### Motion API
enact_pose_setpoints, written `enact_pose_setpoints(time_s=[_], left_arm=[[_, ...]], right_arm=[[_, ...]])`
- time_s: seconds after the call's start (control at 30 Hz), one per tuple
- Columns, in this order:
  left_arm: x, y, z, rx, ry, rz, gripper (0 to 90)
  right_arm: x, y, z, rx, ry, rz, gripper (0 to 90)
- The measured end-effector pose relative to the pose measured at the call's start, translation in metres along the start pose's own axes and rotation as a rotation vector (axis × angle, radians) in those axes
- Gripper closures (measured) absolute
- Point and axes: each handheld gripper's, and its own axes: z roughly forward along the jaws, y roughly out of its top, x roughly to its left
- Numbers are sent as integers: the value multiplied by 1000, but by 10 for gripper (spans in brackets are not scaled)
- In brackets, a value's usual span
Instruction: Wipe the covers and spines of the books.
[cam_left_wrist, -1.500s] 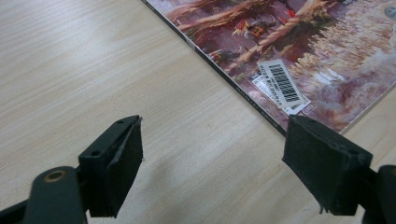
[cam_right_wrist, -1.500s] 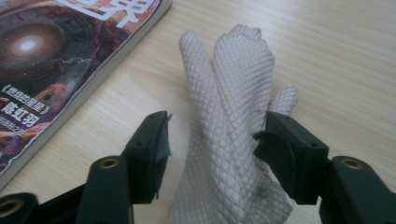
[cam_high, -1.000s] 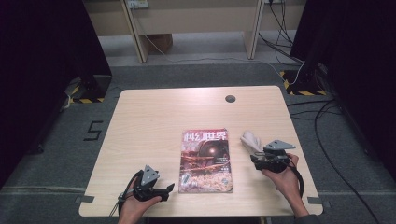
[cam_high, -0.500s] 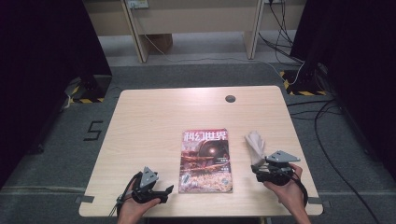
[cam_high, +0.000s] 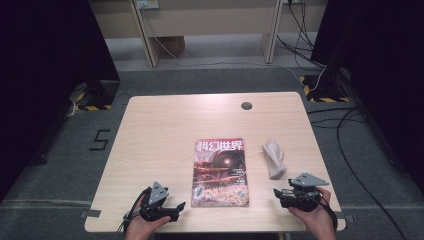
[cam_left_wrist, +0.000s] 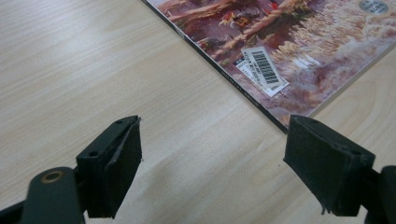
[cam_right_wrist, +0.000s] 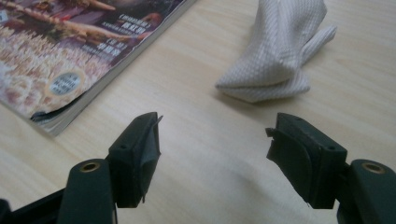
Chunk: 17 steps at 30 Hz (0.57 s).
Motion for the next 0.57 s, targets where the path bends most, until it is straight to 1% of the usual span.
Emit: enact_pose_setpoints(time_s=[0.17,0.23,0.3,0.33,0.5,0.57], left_arm=[[-3,-2,-1,8,-6,8,184],[-3,-2,-1,7,-6,9,183],[-3,-2,-1,8,-7,10,183],[-3,-3,-1,10,-8,10,182],[-3,-2,0,10,-5,11,182],[-4,-3,0,13,-6,13,181]], right_arm=[[4,-11,-1,34,18,-1,312],[4,-14,-2,39,16,-6,303],[4,-16,-4,39,18,4,298],[3,-17,-4,39,17,-1,297],[1,-21,-7,41,17,3,290],[1,-22,-6,45,18,11,289]])
